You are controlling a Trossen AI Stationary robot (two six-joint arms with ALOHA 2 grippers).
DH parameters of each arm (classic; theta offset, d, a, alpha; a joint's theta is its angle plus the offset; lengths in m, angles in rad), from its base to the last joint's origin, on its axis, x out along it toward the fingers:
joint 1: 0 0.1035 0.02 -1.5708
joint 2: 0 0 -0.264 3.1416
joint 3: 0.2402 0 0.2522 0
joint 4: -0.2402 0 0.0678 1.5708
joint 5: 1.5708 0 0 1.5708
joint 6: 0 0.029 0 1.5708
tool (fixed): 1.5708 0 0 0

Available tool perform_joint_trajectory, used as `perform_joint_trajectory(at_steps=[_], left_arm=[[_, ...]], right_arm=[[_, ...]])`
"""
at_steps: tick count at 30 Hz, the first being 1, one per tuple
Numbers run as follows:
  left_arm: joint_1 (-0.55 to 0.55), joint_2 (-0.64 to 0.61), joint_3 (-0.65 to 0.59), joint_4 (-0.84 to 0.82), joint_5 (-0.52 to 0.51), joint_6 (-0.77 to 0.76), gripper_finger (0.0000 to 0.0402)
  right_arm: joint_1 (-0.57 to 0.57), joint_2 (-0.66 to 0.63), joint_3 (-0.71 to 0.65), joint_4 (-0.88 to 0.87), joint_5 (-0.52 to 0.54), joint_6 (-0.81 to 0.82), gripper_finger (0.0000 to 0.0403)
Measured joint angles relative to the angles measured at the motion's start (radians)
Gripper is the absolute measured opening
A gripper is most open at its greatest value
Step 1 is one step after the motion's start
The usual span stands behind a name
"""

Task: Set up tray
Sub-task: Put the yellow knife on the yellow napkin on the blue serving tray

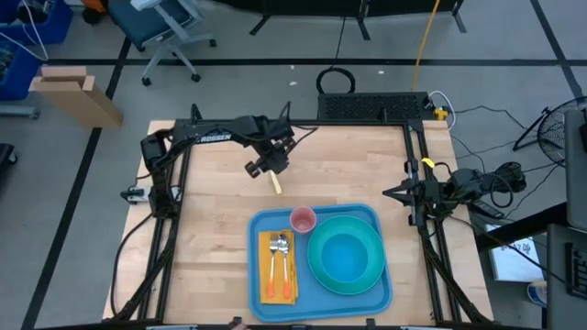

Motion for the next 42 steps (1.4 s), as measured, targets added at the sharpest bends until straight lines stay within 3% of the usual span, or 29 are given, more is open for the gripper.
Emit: perform_joint_trajectory(at_steps=[4, 9, 20, 32, 42], left_arm=[[-0.004, 0.0, 0.0, -0.037, 0.059, 0.093, 0.0238], [-0.023, 0.037, 0.0, -0.052, 0.051, 0.127, 0.0246], [-0.025, 0.153, 0.0, -0.046, 0.011, 0.197, 0.018], [-0.034, 0.215, 0.005, -0.041, -0.065, 0.22, 0.0156], [-0.06, 0.214, 0.003, -0.026, -0.123, 0.231, 0.0056]], right_arm=[[0.0, 0.0, 0.0, -0.002, 0.0, 0.0, 0.0], [0.0, 0.0, 0.0, -0.003, 0.0, 0.004, 0.0], [0.0, 0.0, 0.0, -0.004, 0.0, 0.048, 0.0], [0.0, 0.0, 0.0, -0.018, 0.0, 0.055, 0.0], [0.0, 0.0, 0.0, -0.037, -0.003, 0.06, 0.0]])
